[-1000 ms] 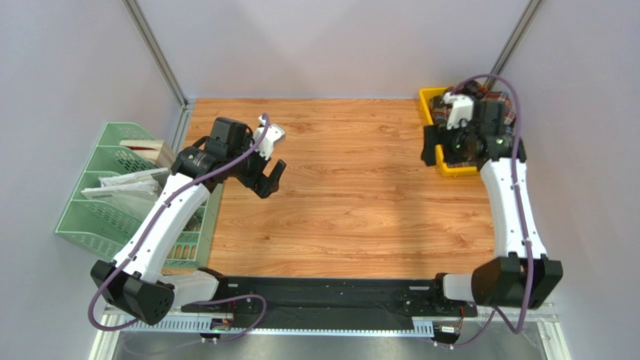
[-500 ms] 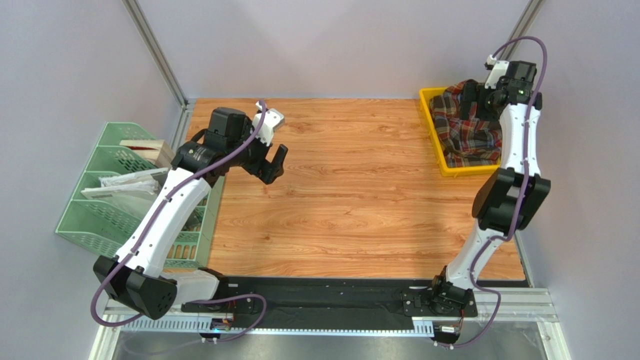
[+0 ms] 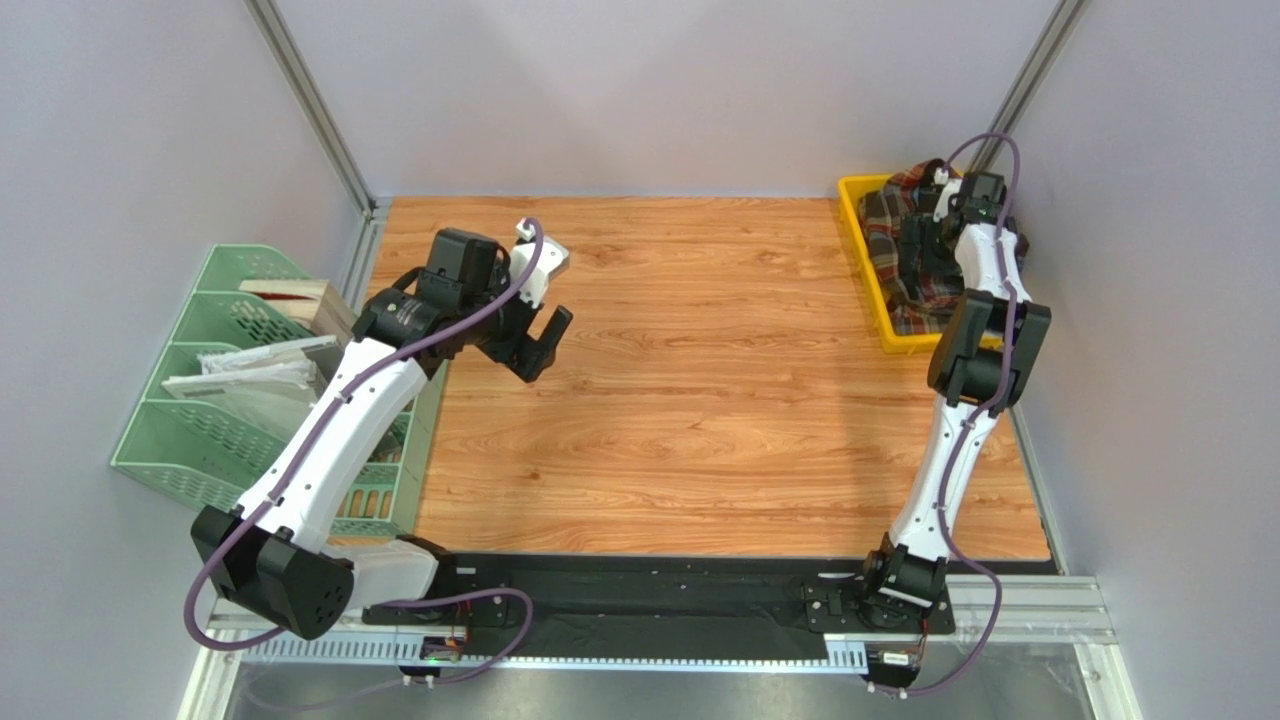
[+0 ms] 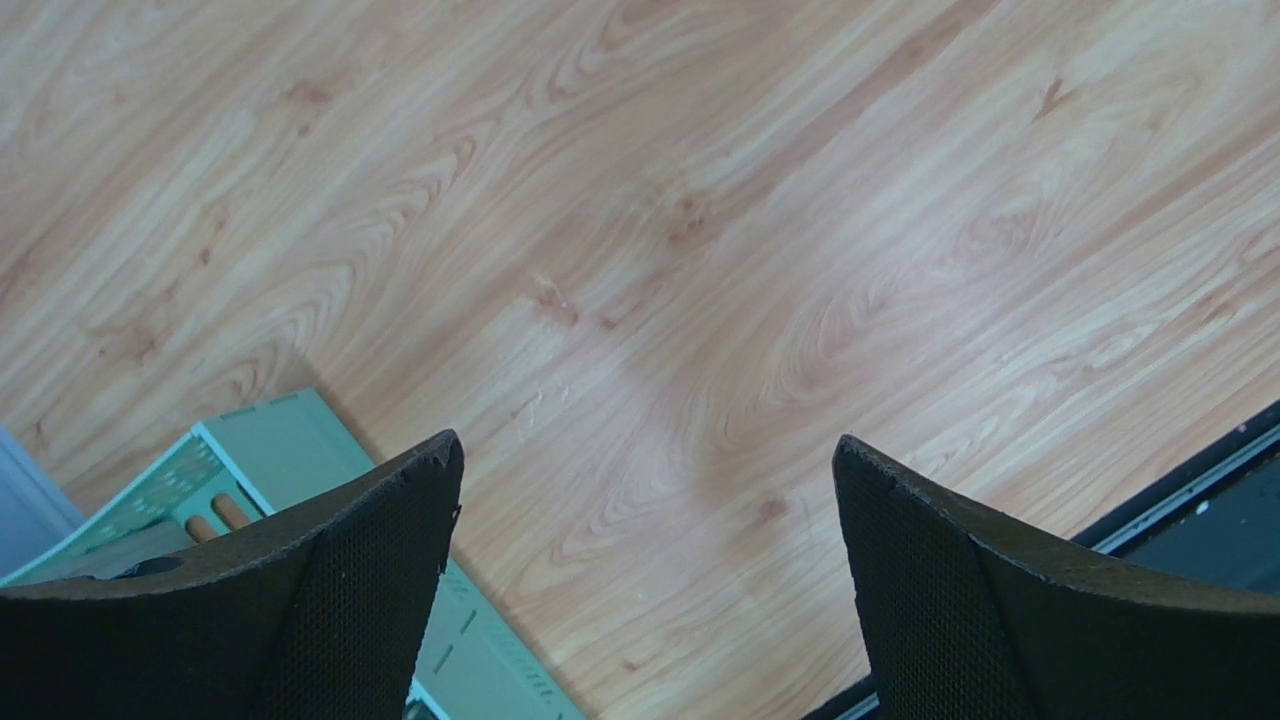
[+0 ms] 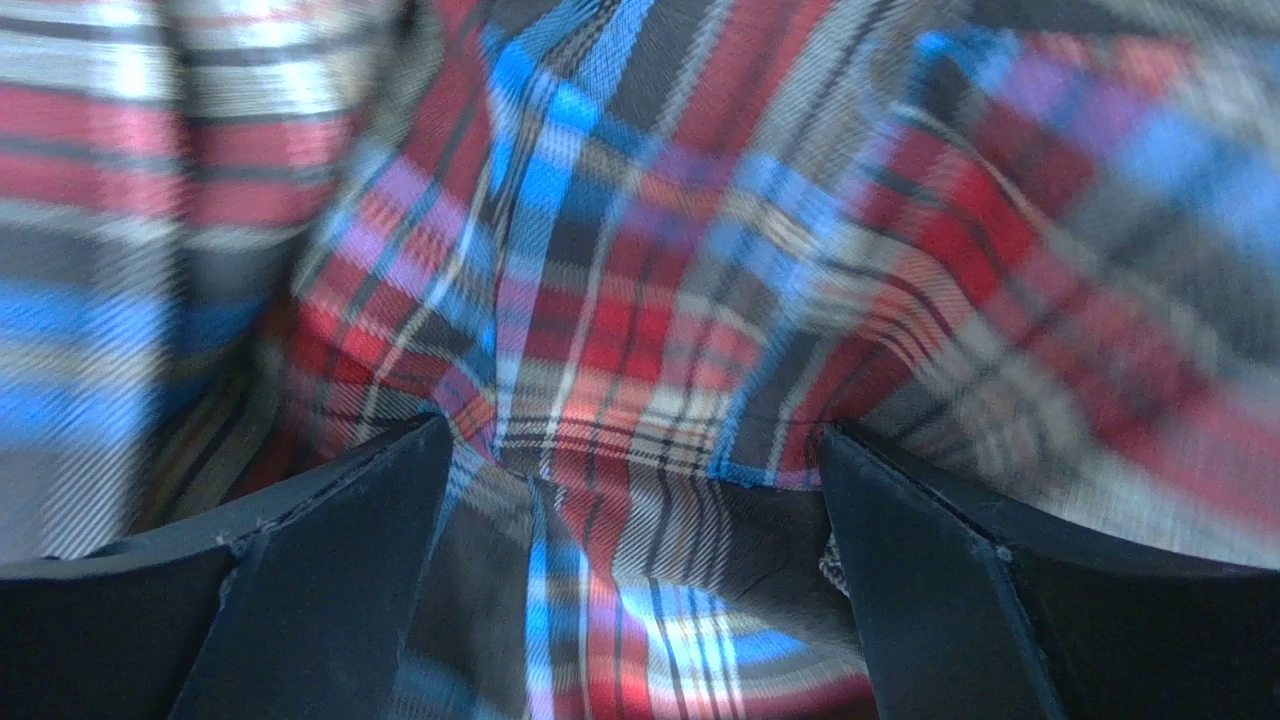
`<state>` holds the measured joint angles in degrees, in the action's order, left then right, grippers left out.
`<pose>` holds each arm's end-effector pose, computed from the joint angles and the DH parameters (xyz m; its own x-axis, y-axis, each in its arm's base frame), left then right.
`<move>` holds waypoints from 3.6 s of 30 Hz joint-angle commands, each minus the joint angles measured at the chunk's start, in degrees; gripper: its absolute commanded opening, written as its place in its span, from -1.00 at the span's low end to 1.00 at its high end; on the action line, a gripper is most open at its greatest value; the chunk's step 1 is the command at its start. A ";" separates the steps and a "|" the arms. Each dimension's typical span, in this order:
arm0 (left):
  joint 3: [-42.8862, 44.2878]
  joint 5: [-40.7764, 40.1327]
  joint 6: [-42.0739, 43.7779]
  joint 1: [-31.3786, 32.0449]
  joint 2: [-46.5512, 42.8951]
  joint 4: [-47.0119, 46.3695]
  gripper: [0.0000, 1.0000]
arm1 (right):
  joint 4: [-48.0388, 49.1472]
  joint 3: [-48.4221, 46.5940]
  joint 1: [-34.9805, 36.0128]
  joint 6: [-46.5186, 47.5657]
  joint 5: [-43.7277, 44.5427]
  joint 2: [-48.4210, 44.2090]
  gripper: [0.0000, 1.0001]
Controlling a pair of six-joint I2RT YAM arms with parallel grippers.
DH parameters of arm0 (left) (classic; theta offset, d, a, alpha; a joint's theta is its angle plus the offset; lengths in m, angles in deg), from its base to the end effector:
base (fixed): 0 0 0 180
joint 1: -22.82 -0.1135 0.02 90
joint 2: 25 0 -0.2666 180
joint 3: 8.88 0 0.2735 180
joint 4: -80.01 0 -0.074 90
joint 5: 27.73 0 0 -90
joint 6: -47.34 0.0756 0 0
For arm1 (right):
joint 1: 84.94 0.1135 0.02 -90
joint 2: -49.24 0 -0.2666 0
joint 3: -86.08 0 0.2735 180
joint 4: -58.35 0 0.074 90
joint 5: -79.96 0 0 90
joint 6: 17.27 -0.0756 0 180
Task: Fold and stack the long sleeve shirts
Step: Grab the shirt from the pile, then move the shirt to the center of the board, then flatten the shirt out
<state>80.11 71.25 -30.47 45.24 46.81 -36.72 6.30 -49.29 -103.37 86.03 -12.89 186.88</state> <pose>0.2739 -0.1258 0.3405 -0.5503 0.4527 -0.7016 0.6067 0.7941 0.0365 0.5491 -0.1790 0.1609 -0.8163 0.0298 -0.5769 0.1032 0.9901 -0.0949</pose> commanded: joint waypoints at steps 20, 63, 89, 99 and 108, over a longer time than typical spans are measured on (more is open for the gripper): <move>2.88 0.25 1.09 -2.99 -2.20 4.43 0.89 | -2.90 -13.44 -0.99 -9.23 -21.56 -26.26 -1.00; -8.90 25.74 3.45 -11.78 -5.37 -5.07 0.98 | 6.78 57.38 23.53 -1.88 -12.86 -70.06 0.91; -2.05 27.15 6.45 -18.20 4.56 8.48 0.85 | 3.34 42.98 51.83 -12.86 -42.93 -35.58 0.34; 19.90 17.24 -2.60 -16.26 32.73 1.62 0.84 | -3.86 47.38 41.14 -5.65 -25.63 -50.99 0.58; 43.72 1.77 -5.24 -10.29 55.16 2.50 0.94 | -9.31 45.88 29.87 -5.92 -24.74 -49.40 0.63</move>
<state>115.93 80.97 -33.49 32.62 96.90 -35.04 0.47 -3.15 -70.94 78.68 -39.01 138.79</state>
